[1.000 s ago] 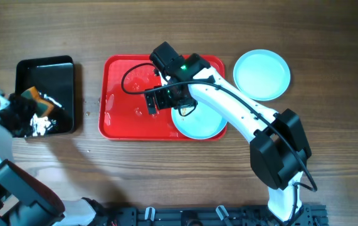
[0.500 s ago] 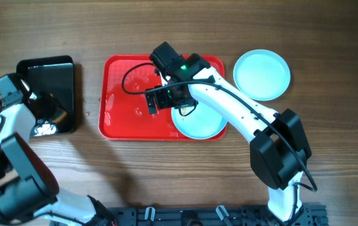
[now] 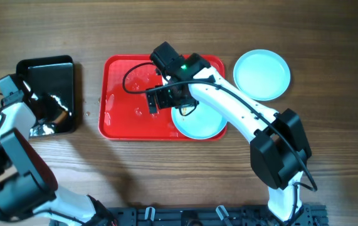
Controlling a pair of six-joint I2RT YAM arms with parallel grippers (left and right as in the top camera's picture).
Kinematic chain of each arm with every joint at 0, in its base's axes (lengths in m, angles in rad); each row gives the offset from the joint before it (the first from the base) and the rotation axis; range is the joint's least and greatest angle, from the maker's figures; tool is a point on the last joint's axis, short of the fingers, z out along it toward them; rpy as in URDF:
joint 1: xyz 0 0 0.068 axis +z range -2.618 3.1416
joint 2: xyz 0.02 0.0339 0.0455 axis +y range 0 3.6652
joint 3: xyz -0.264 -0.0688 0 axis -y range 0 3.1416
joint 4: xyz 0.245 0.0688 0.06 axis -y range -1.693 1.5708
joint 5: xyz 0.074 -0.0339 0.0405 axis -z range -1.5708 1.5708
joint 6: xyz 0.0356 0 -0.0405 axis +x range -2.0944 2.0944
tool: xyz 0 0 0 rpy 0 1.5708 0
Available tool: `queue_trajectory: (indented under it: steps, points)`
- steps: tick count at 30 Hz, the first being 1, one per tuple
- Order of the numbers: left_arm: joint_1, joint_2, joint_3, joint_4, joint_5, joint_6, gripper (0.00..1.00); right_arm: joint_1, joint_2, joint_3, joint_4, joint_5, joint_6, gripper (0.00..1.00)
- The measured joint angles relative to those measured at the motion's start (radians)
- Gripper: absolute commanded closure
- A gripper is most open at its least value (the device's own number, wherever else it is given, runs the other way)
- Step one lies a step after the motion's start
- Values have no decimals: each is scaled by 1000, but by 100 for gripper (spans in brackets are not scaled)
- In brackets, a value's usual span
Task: Clean dirty plates on tray and stack at the side
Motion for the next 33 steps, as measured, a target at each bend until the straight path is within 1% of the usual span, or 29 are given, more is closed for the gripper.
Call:
queue_trajectory:
  steps: [4,7,10,14,17,24,25,26,27,28,33]
  points:
    - [0,-137,-7,-2,20,-27,96,-52,-9,62,-80,3,10,0]
    - [0,-241,-7,1,54,-70,96,-104,-55,86,-130,8,8,0]
    - [0,-286,-7,0,95,-103,96,-146,-109,99,-220,33,5,0]
    - [0,-282,-7,-31,126,-123,96,-171,-132,101,-342,100,5,0]
    - [0,-282,-7,-48,135,-129,96,-171,-132,63,-353,133,5,0]
    - [0,-278,-7,-95,143,-135,96,-171,-131,-118,-283,245,45,1]
    - [0,-278,-7,-98,143,-135,96,-171,-131,-138,-277,264,52,5]
    - [0,-278,-7,-99,143,-135,96,-173,-131,-152,-272,277,56,12]
    - [0,-278,-7,-99,143,-135,96,-177,-131,-165,-267,291,64,21]
    - [0,-278,-7,-100,143,-135,96,-182,-131,-171,-265,299,63,25]
    - [0,-278,-7,-104,143,-135,96,-235,-131,-184,-246,322,74,27]
